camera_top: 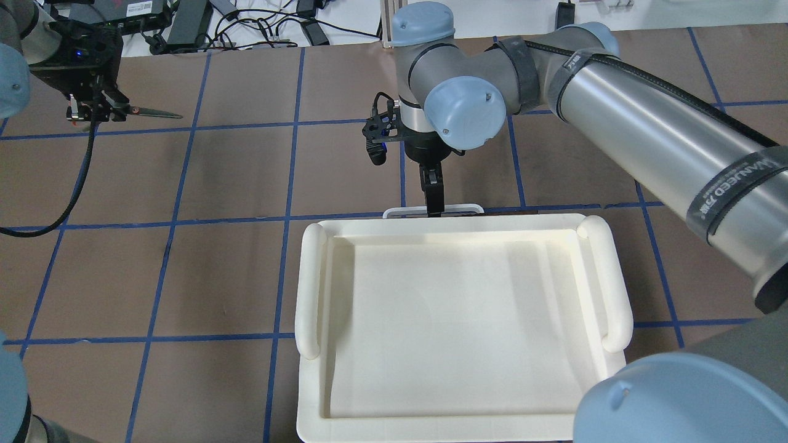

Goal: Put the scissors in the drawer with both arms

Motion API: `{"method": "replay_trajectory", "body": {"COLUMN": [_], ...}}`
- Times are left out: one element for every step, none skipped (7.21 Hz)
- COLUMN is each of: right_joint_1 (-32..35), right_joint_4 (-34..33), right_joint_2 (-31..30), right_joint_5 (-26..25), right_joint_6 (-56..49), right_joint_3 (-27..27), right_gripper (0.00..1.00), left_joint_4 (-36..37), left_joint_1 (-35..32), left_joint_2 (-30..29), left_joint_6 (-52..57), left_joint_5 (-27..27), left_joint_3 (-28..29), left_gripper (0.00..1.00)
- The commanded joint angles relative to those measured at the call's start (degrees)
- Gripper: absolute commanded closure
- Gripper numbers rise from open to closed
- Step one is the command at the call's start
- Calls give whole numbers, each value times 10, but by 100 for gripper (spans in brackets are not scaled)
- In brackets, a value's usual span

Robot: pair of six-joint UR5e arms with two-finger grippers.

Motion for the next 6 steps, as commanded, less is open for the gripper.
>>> {"method": "replay_trajectory", "body": {"right_joint_1": [-2,-4,-6,-7,-8,-13], "right_joint_4": [1,1,2,7,8,8], "right_joint_2": [18,23,31,32,33,38], "right_joint_5": [1,1,1,2,1,1], "right_joint_6": [4,5,6,6,4,1], "right_joint_3": [-15,-24,-35,-44,-44,-47], "right_gripper": [0,0,0,0,0,0], "left_joint_4": [-18,-19,-20,-18,-19,-19], "left_joint_1": [-7,-7,-7,-7,-7,-7], "left_joint_2": [15,18,19,19,19,18], "left_joint_6": [-11,-14,-16,-25,-25,-25], "left_joint_5": [2,2,2,2,2,2], "left_joint_3": [-7,-7,-8,-8,-8,-8], "left_gripper": [100,100,100,100,100,100]}}
